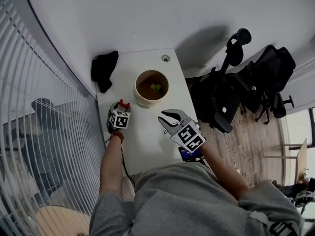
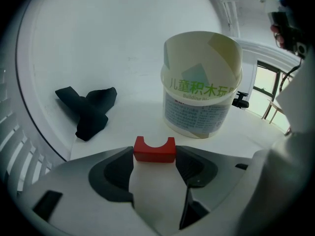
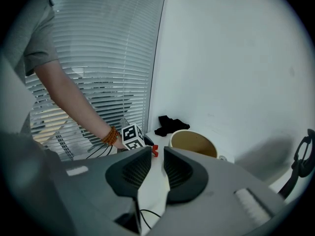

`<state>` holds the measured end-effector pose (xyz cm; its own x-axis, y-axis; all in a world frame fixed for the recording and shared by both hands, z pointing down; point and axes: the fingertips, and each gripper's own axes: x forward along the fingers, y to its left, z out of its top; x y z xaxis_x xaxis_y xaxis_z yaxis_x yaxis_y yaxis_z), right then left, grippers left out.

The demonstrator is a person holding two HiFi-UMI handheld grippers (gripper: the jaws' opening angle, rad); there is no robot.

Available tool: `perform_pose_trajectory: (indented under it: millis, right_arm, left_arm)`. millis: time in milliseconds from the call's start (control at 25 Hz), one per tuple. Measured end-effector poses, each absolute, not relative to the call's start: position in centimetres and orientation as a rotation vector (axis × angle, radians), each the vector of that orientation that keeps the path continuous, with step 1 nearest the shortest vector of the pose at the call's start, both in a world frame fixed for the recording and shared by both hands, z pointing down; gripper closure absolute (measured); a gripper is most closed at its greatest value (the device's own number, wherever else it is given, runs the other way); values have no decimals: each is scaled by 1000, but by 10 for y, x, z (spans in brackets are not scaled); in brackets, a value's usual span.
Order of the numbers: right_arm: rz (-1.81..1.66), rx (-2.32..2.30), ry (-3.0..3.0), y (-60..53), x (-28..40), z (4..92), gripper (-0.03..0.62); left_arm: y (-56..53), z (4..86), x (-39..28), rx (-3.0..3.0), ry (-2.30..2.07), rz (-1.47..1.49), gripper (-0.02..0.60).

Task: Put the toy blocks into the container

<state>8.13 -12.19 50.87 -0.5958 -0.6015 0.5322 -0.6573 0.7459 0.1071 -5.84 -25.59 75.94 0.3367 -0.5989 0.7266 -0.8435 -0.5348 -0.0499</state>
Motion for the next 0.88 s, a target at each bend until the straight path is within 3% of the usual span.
perform_pose_trajectory:
  millis: [880]
  right_arm:
    - [186, 1138, -2350, -153, 142, 497, 505]
  left_arm:
    - [-210, 687, -64, 2207, -1513, 552, 313]
